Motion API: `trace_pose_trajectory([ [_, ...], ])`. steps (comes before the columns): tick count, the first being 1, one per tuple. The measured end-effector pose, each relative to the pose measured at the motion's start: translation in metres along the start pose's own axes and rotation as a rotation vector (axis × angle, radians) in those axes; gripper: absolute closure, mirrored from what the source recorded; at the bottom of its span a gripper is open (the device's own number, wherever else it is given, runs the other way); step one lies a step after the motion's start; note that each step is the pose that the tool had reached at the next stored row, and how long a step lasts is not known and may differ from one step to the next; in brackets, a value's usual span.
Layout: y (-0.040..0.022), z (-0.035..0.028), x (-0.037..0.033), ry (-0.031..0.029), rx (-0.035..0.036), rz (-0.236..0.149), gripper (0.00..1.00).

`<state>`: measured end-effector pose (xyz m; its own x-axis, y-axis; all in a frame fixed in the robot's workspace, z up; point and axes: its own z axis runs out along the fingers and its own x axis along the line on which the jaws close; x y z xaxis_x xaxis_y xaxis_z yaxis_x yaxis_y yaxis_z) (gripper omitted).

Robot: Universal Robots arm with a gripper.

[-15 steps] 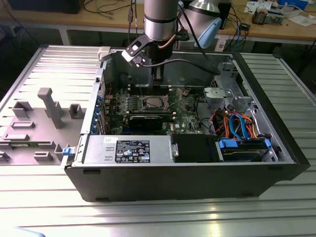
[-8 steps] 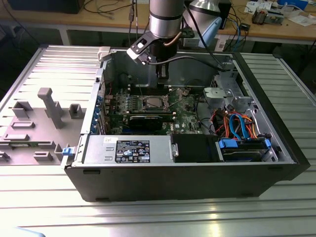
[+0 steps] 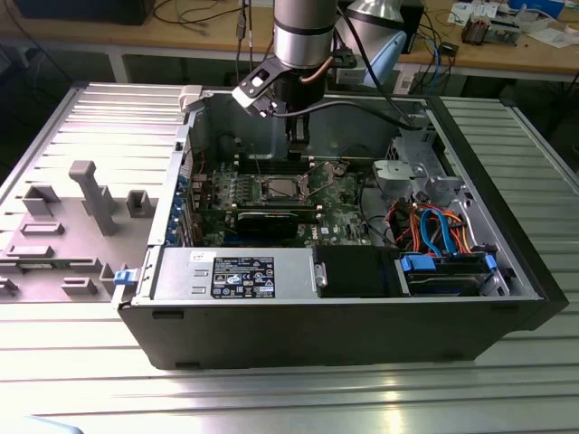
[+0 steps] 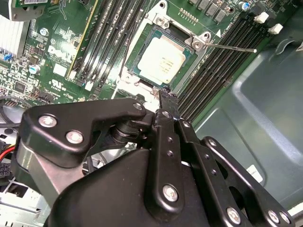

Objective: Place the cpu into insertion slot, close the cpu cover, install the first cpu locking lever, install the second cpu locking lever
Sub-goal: 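Close the cpu cover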

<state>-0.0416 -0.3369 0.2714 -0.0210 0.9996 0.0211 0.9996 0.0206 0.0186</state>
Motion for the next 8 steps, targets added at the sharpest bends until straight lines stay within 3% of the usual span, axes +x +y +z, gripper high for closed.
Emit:
trace_pose_trajectory([
  [8, 0.0032, -0.0001, 0.0006, -0.0003, 0.0006, 0.0, 0.89],
])
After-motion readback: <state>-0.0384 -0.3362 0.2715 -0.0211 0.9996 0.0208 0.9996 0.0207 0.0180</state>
